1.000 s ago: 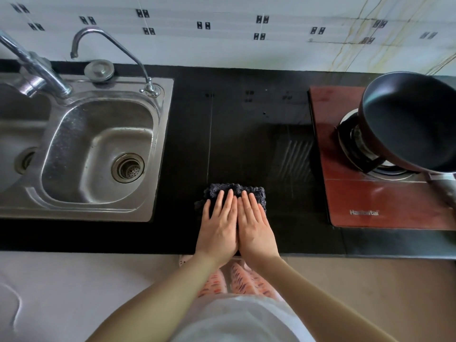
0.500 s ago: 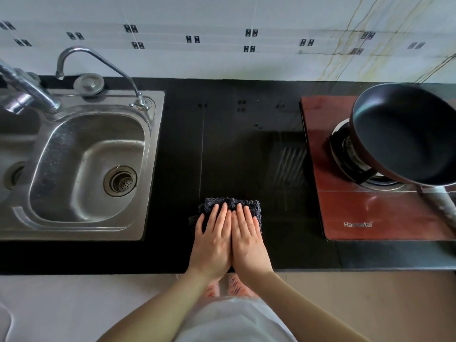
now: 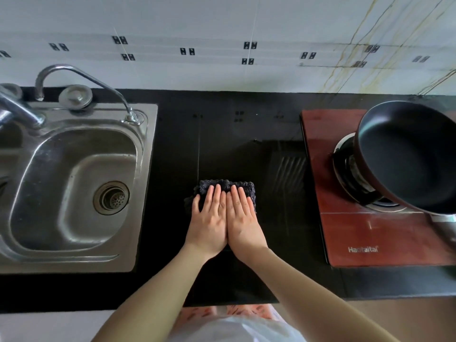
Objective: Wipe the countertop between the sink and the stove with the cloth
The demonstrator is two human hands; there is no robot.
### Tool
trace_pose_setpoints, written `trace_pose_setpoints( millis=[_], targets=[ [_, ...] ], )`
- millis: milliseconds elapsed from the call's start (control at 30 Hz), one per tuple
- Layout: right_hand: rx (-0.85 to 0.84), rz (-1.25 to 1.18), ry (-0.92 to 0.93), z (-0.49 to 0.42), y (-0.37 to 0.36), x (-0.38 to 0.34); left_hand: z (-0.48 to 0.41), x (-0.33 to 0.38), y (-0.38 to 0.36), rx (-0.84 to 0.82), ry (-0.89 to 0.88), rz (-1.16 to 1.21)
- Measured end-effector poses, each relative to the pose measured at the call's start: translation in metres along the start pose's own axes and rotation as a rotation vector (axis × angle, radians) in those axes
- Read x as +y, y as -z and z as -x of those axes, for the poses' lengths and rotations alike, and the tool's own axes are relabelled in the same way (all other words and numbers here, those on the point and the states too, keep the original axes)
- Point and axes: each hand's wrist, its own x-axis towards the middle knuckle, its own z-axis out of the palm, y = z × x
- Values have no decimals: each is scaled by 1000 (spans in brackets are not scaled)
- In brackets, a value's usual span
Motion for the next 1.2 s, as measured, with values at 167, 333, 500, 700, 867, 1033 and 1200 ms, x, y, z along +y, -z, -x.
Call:
trace_pose_setpoints(
  millis=[167,333,500,700,867,1033,1200],
  targets=[
    [35,-8,20,-41,14,12,-42,-11,11,0,11,-10],
    [41,-14,29,-82,22,23,-82,-25,18,29,4,-20],
    [58,27,50,-139,35,39,-134,-43,26,54,14,-46],
    [103,32,65,-194,46,55,-191,-61,35,113,9,-57],
    [112,109,94,-235,54,67,-227,-73,39,139,19,-49],
    [133,122,98,-270,60,74,-259,-85,44,160,26,-37],
    [173,140,108,-287,65,77,-274,-91,45,186,30,-7]
  ],
)
